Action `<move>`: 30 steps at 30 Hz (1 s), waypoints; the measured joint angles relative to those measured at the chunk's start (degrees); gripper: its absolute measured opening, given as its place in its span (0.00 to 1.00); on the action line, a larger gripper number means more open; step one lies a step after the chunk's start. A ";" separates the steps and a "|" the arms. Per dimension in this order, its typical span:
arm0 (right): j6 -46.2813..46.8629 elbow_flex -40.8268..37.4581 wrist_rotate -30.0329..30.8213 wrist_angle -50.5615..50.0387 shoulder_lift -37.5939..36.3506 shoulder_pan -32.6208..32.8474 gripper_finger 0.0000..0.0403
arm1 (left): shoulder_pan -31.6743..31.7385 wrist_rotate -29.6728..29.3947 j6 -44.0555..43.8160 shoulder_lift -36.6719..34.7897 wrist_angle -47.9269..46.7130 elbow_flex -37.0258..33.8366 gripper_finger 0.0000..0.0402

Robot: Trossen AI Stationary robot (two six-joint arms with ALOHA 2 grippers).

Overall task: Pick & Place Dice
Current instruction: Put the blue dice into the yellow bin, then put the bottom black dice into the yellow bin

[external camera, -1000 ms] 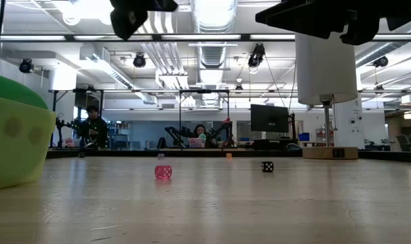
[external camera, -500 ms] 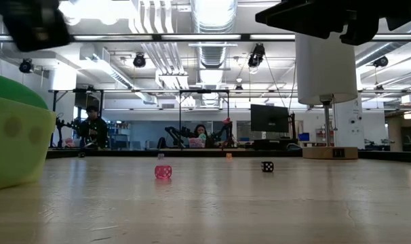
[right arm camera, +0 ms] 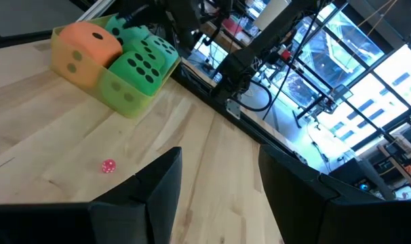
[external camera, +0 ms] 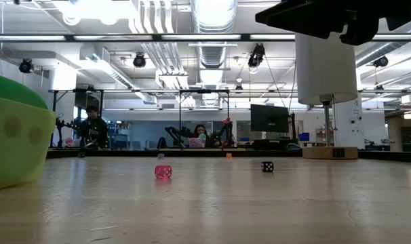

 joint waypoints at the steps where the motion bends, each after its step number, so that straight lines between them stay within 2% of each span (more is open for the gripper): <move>1: 0.00 0.00 0.00 0.00 0.00 0.00 0.48 | 0.00 0.46 -1.05 0.00 -1.55 -0.02 0.14; 6: 0.00 0.00 -0.01 0.00 0.01 0.00 0.48 | 0.02 4.27 -4.09 0.04 -6.87 -0.04 0.14; 13: 0.00 0.00 -0.01 0.00 0.01 -0.02 0.48 | -0.09 7.76 -6.17 0.04 -6.62 -0.11 0.15; 23: -0.22 0.00 -0.01 0.02 0.01 -0.02 0.48 | -0.09 7.99 -6.18 0.04 -6.29 -0.57 0.27; 30: -0.22 0.00 -0.01 0.04 0.01 -0.02 0.48 | -0.09 10.46 -6.20 0.04 -5.39 -1.24 0.33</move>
